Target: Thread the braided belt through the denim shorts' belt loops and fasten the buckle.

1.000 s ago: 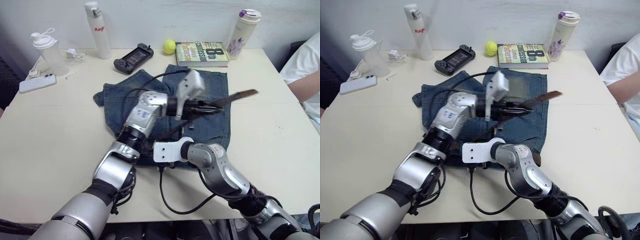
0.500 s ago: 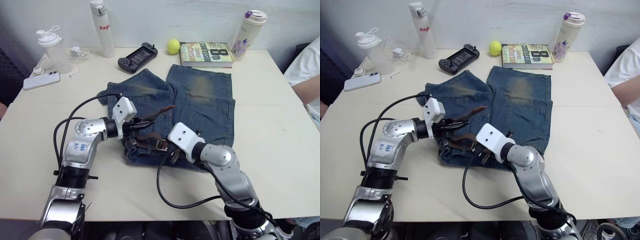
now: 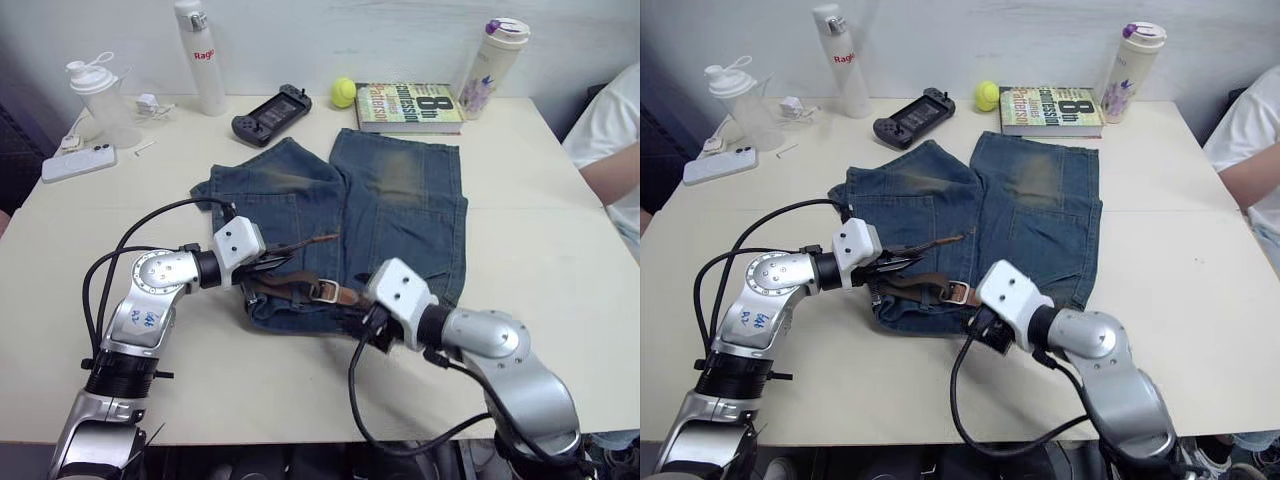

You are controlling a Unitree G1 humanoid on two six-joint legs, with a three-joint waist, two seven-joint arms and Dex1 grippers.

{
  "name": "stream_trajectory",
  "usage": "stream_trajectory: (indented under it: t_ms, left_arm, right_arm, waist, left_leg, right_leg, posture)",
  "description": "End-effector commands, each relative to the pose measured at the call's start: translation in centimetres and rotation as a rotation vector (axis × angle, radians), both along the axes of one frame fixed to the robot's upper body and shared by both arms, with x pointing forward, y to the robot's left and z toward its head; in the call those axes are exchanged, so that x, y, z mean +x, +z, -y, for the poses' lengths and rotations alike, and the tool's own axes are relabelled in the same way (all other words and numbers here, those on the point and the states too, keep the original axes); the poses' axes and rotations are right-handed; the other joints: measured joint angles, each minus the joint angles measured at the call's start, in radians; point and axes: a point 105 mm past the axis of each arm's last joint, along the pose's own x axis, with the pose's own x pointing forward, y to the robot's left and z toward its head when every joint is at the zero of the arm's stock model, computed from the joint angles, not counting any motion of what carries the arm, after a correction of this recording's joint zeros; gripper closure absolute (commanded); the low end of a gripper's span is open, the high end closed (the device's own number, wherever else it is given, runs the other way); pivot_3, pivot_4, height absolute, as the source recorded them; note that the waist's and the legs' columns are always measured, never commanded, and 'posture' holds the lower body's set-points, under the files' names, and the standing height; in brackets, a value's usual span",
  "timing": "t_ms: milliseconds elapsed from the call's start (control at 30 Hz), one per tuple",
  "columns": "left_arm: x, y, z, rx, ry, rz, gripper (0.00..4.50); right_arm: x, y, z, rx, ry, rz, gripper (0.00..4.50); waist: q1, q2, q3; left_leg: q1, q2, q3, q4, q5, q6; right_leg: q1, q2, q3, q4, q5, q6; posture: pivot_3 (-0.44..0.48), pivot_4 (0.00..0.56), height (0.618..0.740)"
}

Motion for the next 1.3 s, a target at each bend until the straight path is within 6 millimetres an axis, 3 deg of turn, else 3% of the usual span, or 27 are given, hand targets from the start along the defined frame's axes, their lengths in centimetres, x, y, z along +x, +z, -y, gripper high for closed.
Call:
stream_trajectory:
  t_ms: [33,100,200,467,733,1000,1100,1300]
  left_arm:
    - [-0.2,-0.1,-0.5,0.033,0.001,0.03,4.5]
    - [-0.4,0.1,-0.3,0.035,-0.012,0.038,4.5]
    - [-0.3,0.1,0.0,0.044,-0.024,0.04,4.5]
    - [-0.5,-0.5,0.4,0.133,-0.074,0.068,4.5]
    - [-0.4,-0.1,0.5,0.148,-0.083,0.11,4.5]
    - [-0.5,0.6,0.8,0.136,-0.093,0.152,4.5]
    - [-0.5,0.9,0.8,0.119,-0.088,0.159,4.5]
    - [-0.7,2.2,0.8,-0.011,-0.056,0.096,1.95]
  right_arm:
    - [-0.1,-0.1,-0.6,-0.037,0.02,0.079,0.76]
    - [0.9,0.1,-0.6,-0.041,-0.018,0.126,0.76]
    - [2.4,2.1,-0.3,-0.087,-0.051,0.32,0.76]
    - [3.0,5.8,-1.0,-0.183,0.017,0.702,0.76]
    - [3.5,5.0,-1.8,-0.247,0.082,0.729,0.76]
    - [3.8,4.2,-2.0,-0.25,0.093,0.693,4.31]
    - [3.6,4.3,-2.2,-0.242,0.099,0.693,4.44]
    - [3.5,3.9,-2.2,-0.256,0.107,0.69,4.5]
  waist:
    - [-0.003,0.0,0.0]
    - [-0.003,0.0,0.0]
    - [-0.001,0.0,0.0]
    - [0.0,0.0,0.0]
    - [0.0,0.0,0.0]
    - [0.0,0.0,0.0]
    - [0.0,0.0,0.0]
    - [0.0,0.0,0.0]
  left_leg:
    - [0.0,0.0,0.0,0.0,0.0,0.0]
    - [0.0,0.0,0.0,0.0,0.0,0.0]
    - [0.0,0.0,0.001,0.001,0.0,-0.001]
    - [0.0,0.0,0.001,0.001,0.0,-0.001]
    - [0.0,0.0,0.002,0.001,0.0,-0.001]
    - [0.0,0.001,0.001,0.001,0.0,-0.001]
    - [0.0,0.001,0.001,0.002,0.0,-0.001]
    - [0.0,0.001,0.001,0.002,0.0,-0.001]
  right_leg:
    - [0.0,0.0,0.0,0.0,0.0,0.0]
    - [0.0,0.0,0.0,0.0,0.0,0.0]
    - [0.0,0.0,0.0,0.0,0.0,0.0]
    - [0.0,0.0,0.0,0.0,0.0,0.0]
    - [0.0,0.0,0.0,0.001,0.0,0.0]
    - [0.0,0.0,0.0,0.001,0.0,0.0]
    - [0.0,0.0,0.0,0.001,0.0,0.0]
    - [0.0,0.0,0.0,0.001,0.0,0.0]
  posture:
    - [0.0,0.15,0.74]
    - [0.0,0.15,0.74]
    - [0.0,0.15,0.74]
    - [0.0,0.15,0.74]
    - [0.0,0.15,0.74]
    - [0.0,0.15,0.74]
    - [0.0,0.15,0.74]
    - [0.0,0.15,0.74]
